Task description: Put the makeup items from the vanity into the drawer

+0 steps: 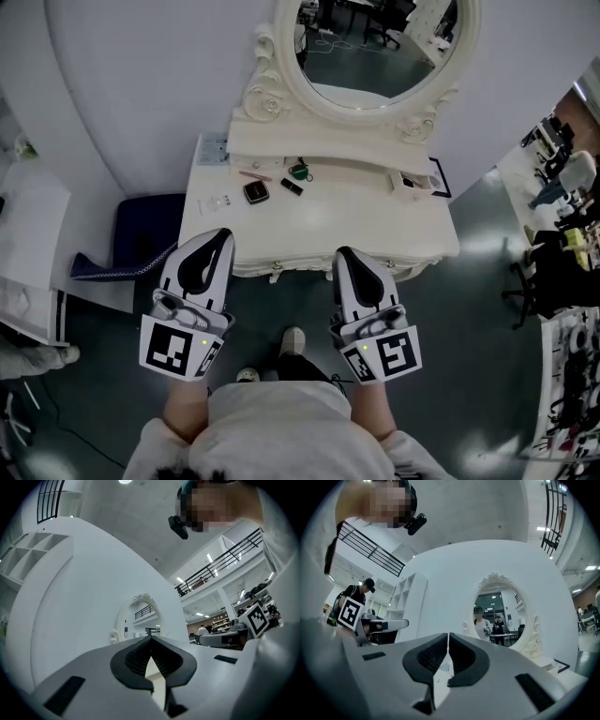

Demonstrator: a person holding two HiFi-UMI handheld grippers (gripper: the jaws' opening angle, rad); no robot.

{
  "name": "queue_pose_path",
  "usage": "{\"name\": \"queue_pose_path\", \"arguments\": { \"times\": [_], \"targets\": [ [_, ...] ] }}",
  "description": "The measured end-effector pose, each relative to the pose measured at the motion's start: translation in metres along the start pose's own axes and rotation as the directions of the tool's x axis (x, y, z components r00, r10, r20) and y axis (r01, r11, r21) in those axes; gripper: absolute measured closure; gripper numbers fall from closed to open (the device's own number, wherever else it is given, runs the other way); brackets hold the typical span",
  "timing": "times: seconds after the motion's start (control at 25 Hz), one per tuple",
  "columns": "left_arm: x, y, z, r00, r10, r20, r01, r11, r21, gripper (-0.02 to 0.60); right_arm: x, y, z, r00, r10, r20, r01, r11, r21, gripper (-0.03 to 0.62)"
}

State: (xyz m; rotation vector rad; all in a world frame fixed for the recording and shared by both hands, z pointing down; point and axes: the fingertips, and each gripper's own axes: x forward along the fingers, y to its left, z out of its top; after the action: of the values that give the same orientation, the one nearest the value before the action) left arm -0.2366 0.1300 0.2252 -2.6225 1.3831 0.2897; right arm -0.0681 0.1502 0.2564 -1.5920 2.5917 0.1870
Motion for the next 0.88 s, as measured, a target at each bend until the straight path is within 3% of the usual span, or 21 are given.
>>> {"name": "queue_pose_path", "arguments": {
  "times": [0.48, 0.88],
  "targets": [
    [0.081, -0.017, -0.009, 0.998, 0.056, 0.009, -0.056, 0.998, 0.034, 0.566, 0.037, -0.091, -0.003, 0.997, 0.069, 0.017, -0.069, 0.997, 0.024, 0.569],
    [0.123, -0.038, -0.013, 0.994, 0.110, 0.017, -0.111, 0.991, 0.079, 0.566, 0.050, -0.139, -0.015, 0.990, 0.141, 0.024, -0.142, 0.989, 0.048, 0.569]
  ]
}}
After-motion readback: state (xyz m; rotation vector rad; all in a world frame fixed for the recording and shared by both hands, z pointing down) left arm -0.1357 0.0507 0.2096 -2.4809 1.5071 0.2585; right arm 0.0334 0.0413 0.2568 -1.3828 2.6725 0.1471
